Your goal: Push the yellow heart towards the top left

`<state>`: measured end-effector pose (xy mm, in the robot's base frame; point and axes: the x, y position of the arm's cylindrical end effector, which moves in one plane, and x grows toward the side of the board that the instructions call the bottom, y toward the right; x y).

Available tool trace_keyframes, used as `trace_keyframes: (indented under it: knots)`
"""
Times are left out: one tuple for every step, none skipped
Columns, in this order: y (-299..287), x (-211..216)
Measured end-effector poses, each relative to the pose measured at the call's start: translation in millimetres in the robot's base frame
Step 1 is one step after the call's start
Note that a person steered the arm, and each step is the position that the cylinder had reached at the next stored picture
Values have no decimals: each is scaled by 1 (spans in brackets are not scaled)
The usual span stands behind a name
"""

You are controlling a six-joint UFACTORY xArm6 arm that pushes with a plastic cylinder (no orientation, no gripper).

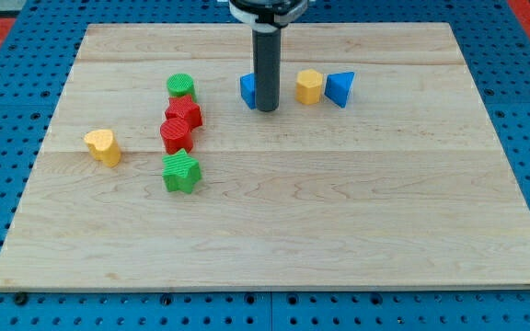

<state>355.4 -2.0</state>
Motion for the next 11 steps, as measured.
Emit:
trace_keyframes:
  knots:
    - [13, 30]
    - [32, 116]
    - [-2, 219]
    - [-125, 229]
    - [-193, 176]
    - [-200, 110]
    - [-193, 56]
    - [-217, 1]
    - [-238, 6]
    - [-234, -15]
    - [-134, -51]
